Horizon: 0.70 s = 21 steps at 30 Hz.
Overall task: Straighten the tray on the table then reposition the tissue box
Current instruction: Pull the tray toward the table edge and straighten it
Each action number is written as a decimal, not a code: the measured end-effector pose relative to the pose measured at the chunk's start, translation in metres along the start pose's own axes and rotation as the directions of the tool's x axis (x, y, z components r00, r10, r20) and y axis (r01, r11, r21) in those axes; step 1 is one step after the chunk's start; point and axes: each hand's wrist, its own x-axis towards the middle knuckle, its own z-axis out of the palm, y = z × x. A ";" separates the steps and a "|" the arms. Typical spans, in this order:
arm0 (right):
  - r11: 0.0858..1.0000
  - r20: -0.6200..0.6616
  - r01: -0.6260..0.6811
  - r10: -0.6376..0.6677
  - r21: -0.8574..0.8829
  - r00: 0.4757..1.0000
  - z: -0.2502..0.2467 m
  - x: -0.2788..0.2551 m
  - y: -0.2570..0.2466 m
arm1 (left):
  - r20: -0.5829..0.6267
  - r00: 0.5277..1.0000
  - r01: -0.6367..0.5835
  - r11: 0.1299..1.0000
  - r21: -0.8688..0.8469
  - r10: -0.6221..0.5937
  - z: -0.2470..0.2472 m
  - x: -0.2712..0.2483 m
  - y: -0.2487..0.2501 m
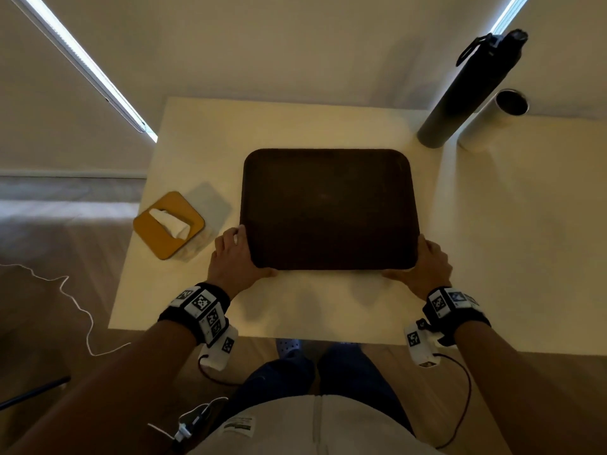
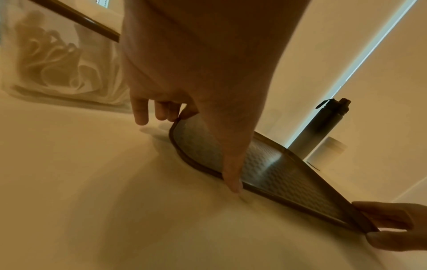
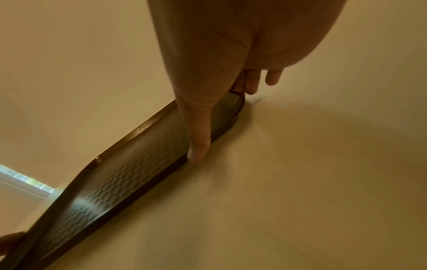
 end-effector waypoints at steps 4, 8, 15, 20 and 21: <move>1.000 0.007 -0.006 0.006 0.016 1.000 -0.005 0.013 -0.009 | 0.037 0.999 0.009 1.000 -0.012 -0.009 -0.013 0.024 0.006; 0.999 0.001 0.006 -0.006 0.048 1.000 -0.013 0.032 -0.020 | 0.048 0.998 0.031 0.999 -0.028 -0.029 -0.026 0.048 0.013; 0.985 -0.005 0.030 -0.030 0.171 1.000 -0.028 0.065 -0.033 | 0.052 0.997 0.070 0.991 -0.117 -0.064 -0.041 0.075 0.027; 0.974 0.008 0.028 -0.031 0.225 0.999 -0.034 0.083 -0.043 | 0.053 0.997 0.066 0.988 -0.140 -0.059 -0.051 0.092 0.033; 0.973 0.013 0.022 -0.026 0.229 1.000 -0.034 0.086 -0.045 | 0.054 0.997 0.066 0.988 -0.139 -0.059 -0.052 0.095 0.034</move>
